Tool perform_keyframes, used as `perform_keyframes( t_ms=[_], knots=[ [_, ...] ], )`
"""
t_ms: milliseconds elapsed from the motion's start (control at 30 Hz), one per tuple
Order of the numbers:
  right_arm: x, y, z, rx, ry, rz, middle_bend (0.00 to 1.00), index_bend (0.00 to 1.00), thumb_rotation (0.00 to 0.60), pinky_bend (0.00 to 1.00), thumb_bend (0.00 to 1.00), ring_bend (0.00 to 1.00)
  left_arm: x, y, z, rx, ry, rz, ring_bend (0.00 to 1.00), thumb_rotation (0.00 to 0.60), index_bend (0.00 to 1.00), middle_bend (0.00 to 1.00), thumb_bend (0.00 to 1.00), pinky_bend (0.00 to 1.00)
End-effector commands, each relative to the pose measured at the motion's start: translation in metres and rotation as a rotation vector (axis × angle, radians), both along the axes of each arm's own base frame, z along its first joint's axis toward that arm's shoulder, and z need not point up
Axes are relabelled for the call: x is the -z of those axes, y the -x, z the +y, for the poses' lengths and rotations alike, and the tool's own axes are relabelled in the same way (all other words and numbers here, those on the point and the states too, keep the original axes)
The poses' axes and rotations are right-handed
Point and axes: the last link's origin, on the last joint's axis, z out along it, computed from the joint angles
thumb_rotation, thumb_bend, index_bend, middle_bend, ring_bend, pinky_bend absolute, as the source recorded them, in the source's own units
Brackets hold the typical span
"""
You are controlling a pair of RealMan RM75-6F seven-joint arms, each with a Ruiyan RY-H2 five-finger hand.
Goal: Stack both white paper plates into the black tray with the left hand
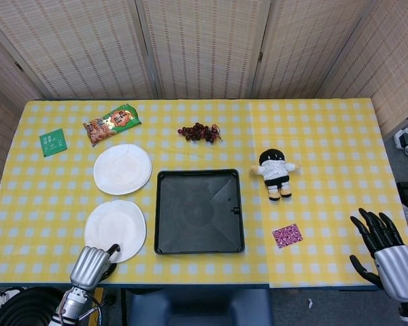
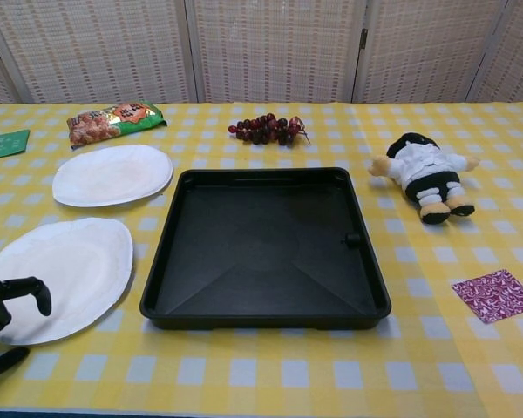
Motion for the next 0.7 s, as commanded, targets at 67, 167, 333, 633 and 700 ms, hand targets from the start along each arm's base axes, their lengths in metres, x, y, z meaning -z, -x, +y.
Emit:
perform_keyframes(
  t_ms=[67,167,333,633,700],
  knots=[
    [0.0000,0.0001,-0.0002,0.001,0.000,0.000,0.00,0.00,0.600,0.00,0.36,0.00,0.0009,0.0003,0.0012,0.000,-0.003,0.002,1.00,0.600,0.46,1.00,0.35,1.00],
    [0.0004,0.0004,-0.0008,0.003,-0.001,0.002,0.00,0.00,0.600,0.00,0.37,0.00,0.0001,0.0018,0.0046,-0.014,-0.011,-0.015,1.00,0.600,0.47,1.00,0.38,1.00],
    [0.0012,0.0006,-0.0016,0.006,-0.002,0.005,0.00,0.00,0.600,0.00,0.37,0.00,-0.0004,0.0026,0.0066,-0.010,-0.020,-0.017,1.00,0.600,0.48,1.00,0.41,1.00],
    [0.0021,0.0013,-0.0031,0.010,-0.002,0.011,0.00,0.00,0.600,0.00,0.37,0.00,0.0029,0.0043,0.0078,-0.003,-0.023,-0.024,1.00,0.600,0.52,1.00,0.43,1.00],
    [0.0030,0.0015,-0.0034,0.011,-0.006,0.012,0.00,0.00,0.600,0.00,0.36,0.00,0.0034,0.0051,0.0081,-0.001,-0.030,-0.024,1.00,0.600,0.54,1.00,0.44,1.00]
  ],
)
